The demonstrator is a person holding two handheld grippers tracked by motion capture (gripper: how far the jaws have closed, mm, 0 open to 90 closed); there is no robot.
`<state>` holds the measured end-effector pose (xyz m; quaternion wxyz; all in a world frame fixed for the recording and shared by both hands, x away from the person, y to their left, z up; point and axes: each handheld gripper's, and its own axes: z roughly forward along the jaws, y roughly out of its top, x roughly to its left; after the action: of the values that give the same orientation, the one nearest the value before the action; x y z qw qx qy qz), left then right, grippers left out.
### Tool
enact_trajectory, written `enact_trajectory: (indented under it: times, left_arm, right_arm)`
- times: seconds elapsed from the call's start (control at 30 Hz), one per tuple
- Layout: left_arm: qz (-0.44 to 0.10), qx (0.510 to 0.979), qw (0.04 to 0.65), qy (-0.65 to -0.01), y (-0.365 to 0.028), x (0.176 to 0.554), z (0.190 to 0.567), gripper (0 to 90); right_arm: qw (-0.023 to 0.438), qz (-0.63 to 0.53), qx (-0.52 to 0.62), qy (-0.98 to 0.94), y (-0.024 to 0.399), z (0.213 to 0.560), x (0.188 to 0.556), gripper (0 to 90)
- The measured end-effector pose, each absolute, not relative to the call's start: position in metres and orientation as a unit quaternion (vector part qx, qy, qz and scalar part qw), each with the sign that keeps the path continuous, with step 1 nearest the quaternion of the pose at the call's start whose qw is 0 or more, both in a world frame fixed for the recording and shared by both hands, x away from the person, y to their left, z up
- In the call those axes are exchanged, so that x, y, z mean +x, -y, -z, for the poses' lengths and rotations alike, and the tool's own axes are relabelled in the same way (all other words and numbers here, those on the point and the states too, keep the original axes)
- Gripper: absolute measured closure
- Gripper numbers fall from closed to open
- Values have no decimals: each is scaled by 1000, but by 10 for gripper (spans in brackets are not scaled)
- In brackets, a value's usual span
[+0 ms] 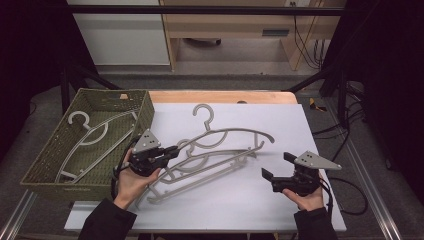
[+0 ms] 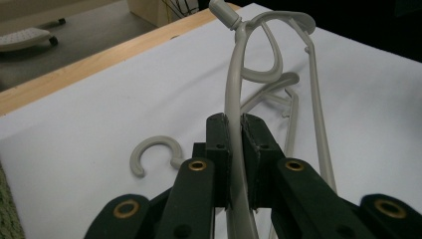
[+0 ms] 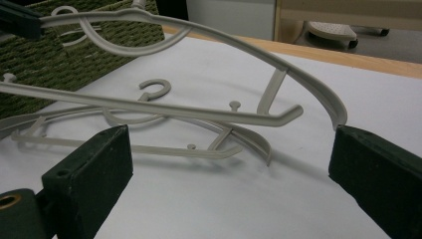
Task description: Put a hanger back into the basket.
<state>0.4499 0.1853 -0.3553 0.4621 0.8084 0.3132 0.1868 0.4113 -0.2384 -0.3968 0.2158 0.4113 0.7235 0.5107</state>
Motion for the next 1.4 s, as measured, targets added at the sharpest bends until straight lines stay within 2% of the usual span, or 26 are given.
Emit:
enact_trajectory:
  times: [0.67, 1.4]
  left_arm:
    - [-242, 772, 483, -335, -234, 450, 310, 823]
    - [-294, 738, 467, -389, -320, 455, 289, 822]
  right_arm:
    - [221, -511, 414, -720, 241, 395, 411, 24]
    - [221, -505, 416, -723, 240, 398, 412, 29]
